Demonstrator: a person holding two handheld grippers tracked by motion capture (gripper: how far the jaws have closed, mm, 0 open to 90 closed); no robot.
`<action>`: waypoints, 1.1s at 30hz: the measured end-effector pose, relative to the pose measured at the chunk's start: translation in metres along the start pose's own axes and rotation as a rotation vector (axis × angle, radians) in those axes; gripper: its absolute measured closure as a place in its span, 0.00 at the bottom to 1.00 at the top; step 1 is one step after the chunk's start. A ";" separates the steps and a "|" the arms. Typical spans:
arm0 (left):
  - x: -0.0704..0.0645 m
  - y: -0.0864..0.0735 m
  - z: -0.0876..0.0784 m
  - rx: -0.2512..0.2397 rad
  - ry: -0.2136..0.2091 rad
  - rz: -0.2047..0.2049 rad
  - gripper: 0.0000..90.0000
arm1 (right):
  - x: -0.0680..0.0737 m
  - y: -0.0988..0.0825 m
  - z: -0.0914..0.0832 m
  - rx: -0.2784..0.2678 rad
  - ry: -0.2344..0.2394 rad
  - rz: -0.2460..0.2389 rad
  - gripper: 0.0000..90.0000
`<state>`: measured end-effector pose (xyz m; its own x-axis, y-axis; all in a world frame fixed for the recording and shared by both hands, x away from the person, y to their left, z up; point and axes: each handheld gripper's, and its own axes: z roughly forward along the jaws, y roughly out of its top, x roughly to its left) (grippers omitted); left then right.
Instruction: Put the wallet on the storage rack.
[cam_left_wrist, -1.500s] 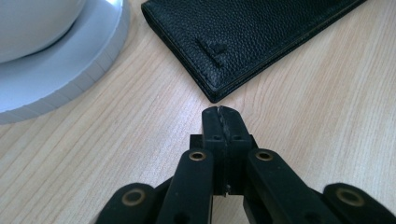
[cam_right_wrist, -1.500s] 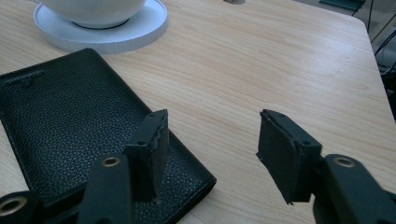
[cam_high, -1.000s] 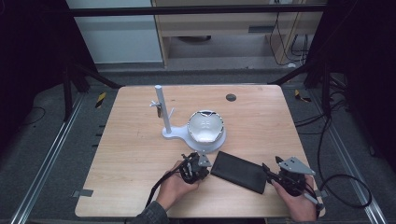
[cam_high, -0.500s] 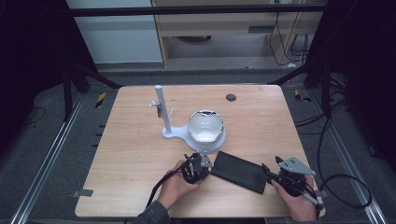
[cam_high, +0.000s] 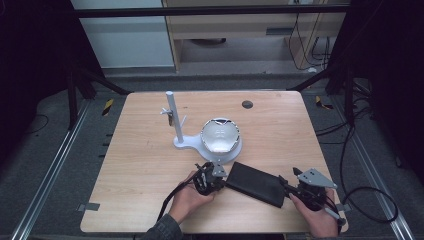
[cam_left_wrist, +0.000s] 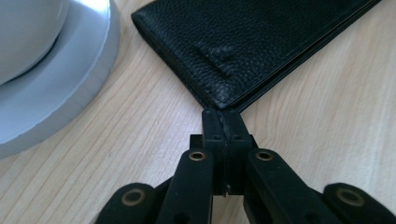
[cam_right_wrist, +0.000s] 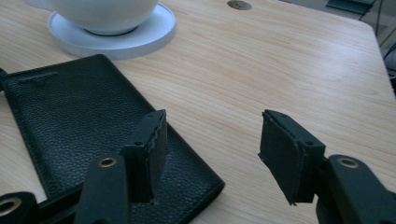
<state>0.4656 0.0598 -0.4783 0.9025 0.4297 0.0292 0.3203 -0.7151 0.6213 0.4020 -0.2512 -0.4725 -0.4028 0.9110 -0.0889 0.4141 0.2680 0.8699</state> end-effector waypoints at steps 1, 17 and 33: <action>0.000 0.000 -0.001 -0.004 0.003 -0.001 1.00 | 0.002 0.002 0.001 0.002 0.015 -0.014 0.45; 0.006 0.006 0.002 -0.105 -0.039 -0.074 0.95 | 0.060 0.034 0.021 0.145 0.168 -0.230 0.13; 0.008 0.018 -0.001 -0.098 -0.023 -0.064 0.94 | 0.069 0.029 0.046 0.246 0.174 -0.243 0.12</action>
<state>0.4786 0.0511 -0.4654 0.8877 0.4595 -0.0300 0.3490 -0.6288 0.6949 0.4241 -0.1657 -0.4756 -0.6369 0.7505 -0.1763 0.4647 0.5562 0.6890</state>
